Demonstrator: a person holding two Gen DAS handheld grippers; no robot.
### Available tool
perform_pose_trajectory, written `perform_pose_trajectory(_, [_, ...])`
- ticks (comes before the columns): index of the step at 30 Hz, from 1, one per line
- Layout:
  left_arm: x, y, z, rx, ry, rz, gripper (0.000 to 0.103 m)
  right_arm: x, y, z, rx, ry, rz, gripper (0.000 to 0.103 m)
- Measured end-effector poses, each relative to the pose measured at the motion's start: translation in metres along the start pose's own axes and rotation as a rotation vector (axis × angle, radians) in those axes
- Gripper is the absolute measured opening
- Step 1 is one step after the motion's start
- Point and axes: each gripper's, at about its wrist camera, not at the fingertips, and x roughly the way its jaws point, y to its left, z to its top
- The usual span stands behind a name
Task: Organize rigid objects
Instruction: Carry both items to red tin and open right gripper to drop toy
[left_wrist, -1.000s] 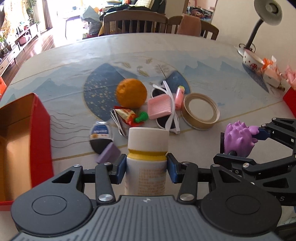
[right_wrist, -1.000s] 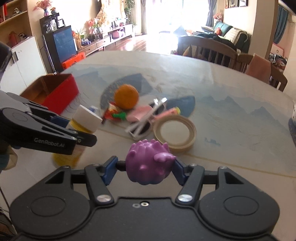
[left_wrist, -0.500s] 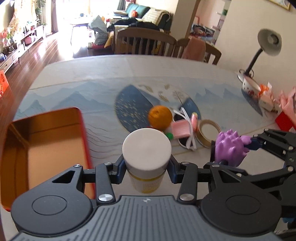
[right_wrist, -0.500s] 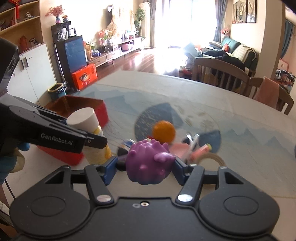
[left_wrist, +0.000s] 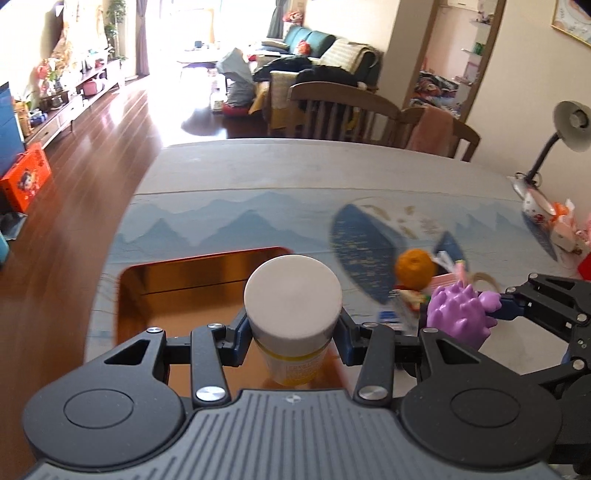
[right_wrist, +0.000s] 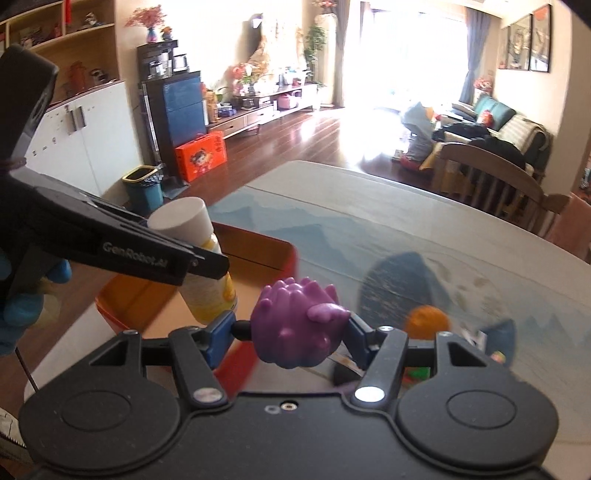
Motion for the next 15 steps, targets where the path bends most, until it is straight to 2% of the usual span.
perform_pose_trajectory(9, [0.028, 0.057, 0.000, 0.020, 0.107, 0.054, 0.044, 0.061, 0.047, 0.012, -0.098, 0.054, 0.028, 0.061])
perform_pose_trajectory(15, [0.047, 0.076, 0.005, 0.035, 0.116, 0.094, 0.044, 0.101, 0.058, 0.020, -0.125, 0.098, 0.024, 0.061])
